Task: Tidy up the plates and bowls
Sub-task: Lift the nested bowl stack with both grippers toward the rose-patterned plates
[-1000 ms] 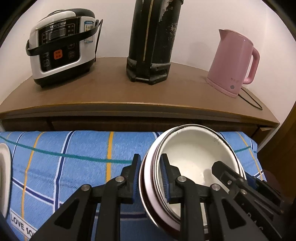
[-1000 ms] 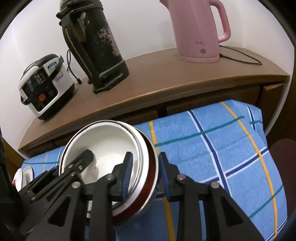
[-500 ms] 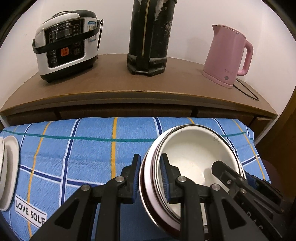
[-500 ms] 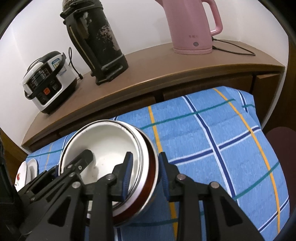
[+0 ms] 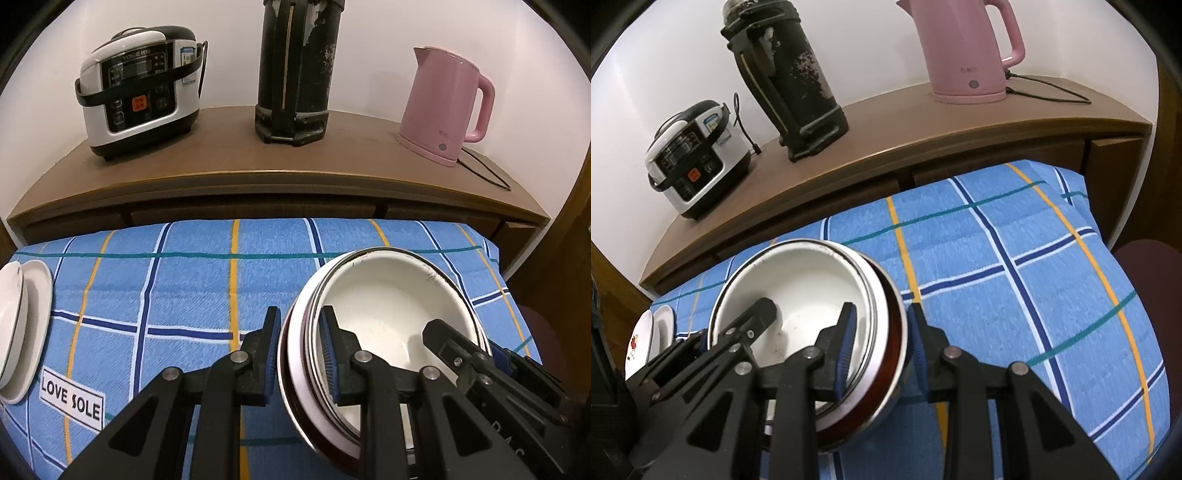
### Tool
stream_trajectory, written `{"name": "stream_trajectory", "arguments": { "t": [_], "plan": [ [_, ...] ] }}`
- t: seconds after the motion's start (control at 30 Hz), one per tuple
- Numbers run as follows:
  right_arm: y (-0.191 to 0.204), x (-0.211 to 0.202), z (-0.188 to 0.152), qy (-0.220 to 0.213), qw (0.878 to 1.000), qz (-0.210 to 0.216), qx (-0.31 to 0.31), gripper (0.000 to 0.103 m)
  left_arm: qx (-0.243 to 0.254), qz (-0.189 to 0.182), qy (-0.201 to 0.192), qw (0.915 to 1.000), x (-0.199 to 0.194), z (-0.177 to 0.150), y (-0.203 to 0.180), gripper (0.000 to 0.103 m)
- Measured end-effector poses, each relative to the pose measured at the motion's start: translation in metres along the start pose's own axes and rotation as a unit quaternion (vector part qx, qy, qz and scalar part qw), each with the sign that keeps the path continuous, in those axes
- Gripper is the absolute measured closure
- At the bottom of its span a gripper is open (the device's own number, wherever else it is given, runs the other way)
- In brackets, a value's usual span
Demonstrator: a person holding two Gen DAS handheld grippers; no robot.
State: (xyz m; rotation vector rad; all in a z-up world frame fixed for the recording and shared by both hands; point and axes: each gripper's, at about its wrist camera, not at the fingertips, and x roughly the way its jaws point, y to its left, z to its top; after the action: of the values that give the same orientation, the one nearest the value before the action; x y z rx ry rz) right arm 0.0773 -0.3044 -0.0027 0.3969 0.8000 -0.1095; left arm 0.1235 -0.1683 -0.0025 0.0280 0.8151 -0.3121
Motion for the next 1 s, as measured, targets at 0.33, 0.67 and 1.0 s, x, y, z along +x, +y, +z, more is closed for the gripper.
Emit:
{"name": "stream_trajectory", "arguments": {
  "t": [0.33,0.67,1.0],
  "plan": [
    [0.003,-0.015,-0.01,-0.002,1.0,0.0,-0.004,0.074,0.004,0.001,-0.004,1.0,-0.017,-0.01,0.0,0.079],
    [0.006,-0.026,-0.02,-0.005,1.0,0.003,-0.005,0.074,0.006,0.004,-0.006,1.0,-0.03,-0.019,0.002,0.079],
    [0.013,-0.035,-0.025,-0.009,1.0,0.005,-0.01,0.074,0.001,0.006,-0.011,0.9999,-0.042,-0.023,0.008,0.079]
  ]
}}
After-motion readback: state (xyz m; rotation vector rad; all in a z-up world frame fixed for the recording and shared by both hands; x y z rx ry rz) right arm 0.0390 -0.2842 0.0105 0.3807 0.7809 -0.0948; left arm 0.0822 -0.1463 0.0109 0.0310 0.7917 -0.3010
